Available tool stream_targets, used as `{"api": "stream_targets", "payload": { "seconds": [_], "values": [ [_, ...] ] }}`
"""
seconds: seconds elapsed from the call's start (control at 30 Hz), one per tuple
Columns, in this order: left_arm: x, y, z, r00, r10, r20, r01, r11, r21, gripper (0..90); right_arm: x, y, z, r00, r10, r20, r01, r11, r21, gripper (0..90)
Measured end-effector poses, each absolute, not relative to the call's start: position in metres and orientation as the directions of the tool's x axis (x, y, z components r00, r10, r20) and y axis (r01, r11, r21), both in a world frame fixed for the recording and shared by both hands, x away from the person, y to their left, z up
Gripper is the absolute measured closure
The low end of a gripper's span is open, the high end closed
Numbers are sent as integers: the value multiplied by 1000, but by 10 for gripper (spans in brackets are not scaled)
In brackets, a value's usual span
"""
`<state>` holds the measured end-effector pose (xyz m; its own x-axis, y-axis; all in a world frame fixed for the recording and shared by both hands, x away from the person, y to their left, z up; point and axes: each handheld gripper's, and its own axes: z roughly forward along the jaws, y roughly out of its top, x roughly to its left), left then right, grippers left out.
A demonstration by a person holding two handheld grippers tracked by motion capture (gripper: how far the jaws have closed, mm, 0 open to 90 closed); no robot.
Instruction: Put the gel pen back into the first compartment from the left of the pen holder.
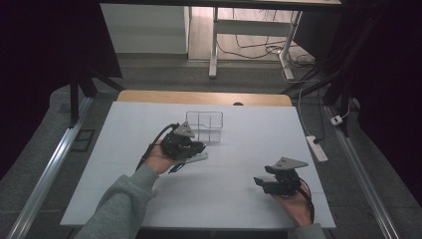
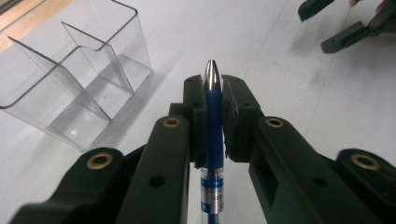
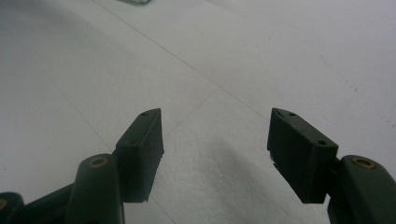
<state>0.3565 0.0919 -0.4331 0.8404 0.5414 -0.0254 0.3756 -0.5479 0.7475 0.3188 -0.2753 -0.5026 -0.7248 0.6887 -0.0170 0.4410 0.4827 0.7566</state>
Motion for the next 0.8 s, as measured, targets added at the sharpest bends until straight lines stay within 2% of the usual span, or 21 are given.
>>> {"api": "stream_targets", "payload": {
  "seconds": [0.8],
  "values": [
    [364, 107, -401, 798, 603, -27, 319, -383, 867, 800, 318, -278, -501, -714, 699, -22, 437, 471, 766, 355]
  ]
}}
